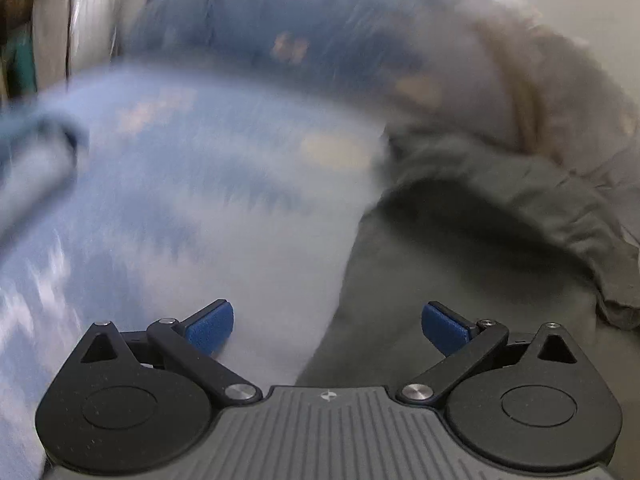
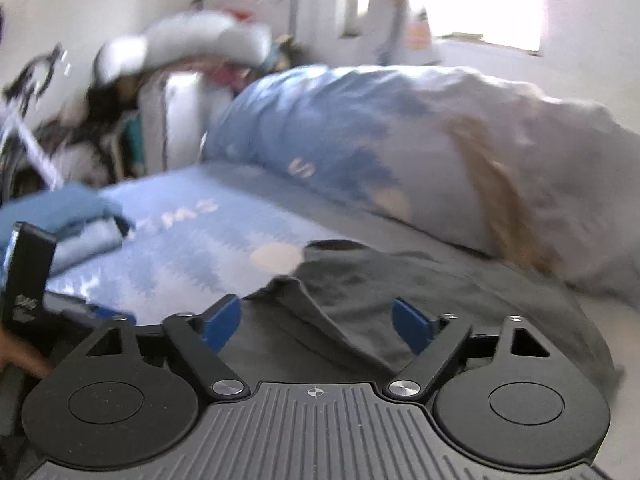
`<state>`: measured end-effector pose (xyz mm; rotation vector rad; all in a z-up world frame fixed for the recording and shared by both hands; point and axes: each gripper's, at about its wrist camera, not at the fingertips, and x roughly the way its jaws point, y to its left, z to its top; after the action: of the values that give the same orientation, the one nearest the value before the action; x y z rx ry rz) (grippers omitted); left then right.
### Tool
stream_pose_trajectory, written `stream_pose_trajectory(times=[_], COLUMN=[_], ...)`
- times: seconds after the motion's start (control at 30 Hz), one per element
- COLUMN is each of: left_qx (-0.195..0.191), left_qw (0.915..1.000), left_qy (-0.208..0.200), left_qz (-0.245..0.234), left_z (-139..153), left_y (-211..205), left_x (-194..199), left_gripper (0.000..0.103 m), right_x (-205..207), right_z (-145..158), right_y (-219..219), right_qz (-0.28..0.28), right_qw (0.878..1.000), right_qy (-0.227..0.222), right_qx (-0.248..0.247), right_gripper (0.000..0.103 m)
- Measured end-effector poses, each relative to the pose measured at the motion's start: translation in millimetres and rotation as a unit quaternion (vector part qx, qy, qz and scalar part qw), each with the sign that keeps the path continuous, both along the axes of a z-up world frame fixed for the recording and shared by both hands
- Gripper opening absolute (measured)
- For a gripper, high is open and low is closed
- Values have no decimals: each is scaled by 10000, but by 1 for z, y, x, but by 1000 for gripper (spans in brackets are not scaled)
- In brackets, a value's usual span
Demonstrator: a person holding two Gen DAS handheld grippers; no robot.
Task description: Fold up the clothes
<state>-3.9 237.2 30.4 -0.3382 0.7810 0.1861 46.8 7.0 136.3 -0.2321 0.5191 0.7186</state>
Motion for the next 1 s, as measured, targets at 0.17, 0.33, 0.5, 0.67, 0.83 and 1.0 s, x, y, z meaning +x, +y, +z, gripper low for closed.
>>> stream_pose_trajectory(times=[0.17, 0.33, 0.5, 0.67, 0.83, 1.0], left_qx=[-394, -400, -508, -398, -87, -244], left_qw=[9981, 9979, 9977, 9974, 9959, 9927], left_qy=[-284, -135, -128, -73, 4, 69], left_qz=[-379, -498, -421, -595, -897, -1181], left_z=[9, 7, 0, -1, -4, -8], left_y=[1, 1, 14, 14, 3, -2], left_x=[1, 7, 10, 11, 14, 15], left_gripper=[75, 60, 61, 63, 46, 6], right_x=[61, 102, 123, 147, 165, 176], right_z=[12, 9, -27, -43, -67, -83], right_y=[63, 124, 169, 188, 204, 211], right_qz=[367, 842, 1361, 1457, 1555, 1228], right_qw=[9977, 9842, 9448, 9262, 9060, 8993], right_qy=[8, -117, -240, -208, 52, 68], right_qx=[-574, -1555, -2972, -3472, -3936, -4198], right_gripper=[76, 60, 40, 40, 36, 7])
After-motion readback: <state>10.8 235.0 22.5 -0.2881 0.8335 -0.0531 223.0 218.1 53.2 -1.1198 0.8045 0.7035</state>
